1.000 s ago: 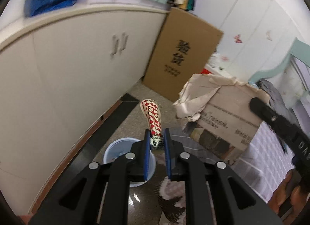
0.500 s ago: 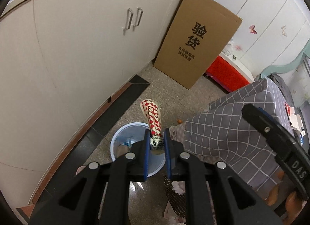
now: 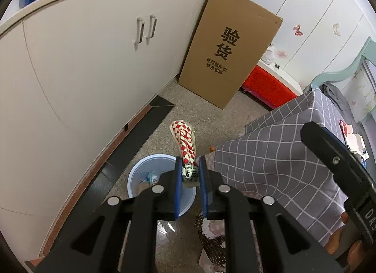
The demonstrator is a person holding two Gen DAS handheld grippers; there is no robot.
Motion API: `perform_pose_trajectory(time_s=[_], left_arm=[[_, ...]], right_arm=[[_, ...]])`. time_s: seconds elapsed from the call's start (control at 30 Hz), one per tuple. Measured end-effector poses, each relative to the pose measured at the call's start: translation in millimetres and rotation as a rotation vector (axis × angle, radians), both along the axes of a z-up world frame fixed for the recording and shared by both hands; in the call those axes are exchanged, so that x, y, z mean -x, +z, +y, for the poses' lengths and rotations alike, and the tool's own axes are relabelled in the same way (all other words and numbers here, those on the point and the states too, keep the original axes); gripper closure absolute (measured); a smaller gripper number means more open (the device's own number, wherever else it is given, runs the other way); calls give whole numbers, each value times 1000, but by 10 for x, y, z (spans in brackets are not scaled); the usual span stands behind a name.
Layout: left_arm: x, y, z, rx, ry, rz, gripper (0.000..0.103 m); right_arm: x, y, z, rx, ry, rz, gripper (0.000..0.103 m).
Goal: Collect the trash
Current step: 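Carry both items over the bin and open both grippers, then move both grippers back toward the boxes on the table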
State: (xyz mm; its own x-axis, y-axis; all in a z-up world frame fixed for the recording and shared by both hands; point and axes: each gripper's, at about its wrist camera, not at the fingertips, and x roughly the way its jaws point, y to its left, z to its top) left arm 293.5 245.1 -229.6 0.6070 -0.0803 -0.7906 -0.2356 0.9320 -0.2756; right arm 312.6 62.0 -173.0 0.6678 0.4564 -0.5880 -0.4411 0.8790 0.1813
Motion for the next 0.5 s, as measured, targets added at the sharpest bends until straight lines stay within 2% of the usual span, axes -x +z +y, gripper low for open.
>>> perform_pose_trajectory(time_s=[0.3,0.33,0.37,0.4,0.43,0.5], left_arm=[[-144,171,-111,-40,-12,-25,87],[-158,181,-119,-45,-6,-30,82],[-172,186,-125,-48,3,-33,61],[-178,191,-130,-48,10,-36,31],[-173,200,-134,-53,22,-44,23],[-150,221,-144,-63,42,-57,23]], right_arm=[[40,103,-193,-47,-49,-39,31],[41,109,-211,-52,-53,-40,31],[40,113,-237,-57,-58,-39,31],[39,114,-257,-61,-61,-37,31],[40,116,-281,-65,-63,-35,31],[45,127,-306,-66,-68,-35,31]])
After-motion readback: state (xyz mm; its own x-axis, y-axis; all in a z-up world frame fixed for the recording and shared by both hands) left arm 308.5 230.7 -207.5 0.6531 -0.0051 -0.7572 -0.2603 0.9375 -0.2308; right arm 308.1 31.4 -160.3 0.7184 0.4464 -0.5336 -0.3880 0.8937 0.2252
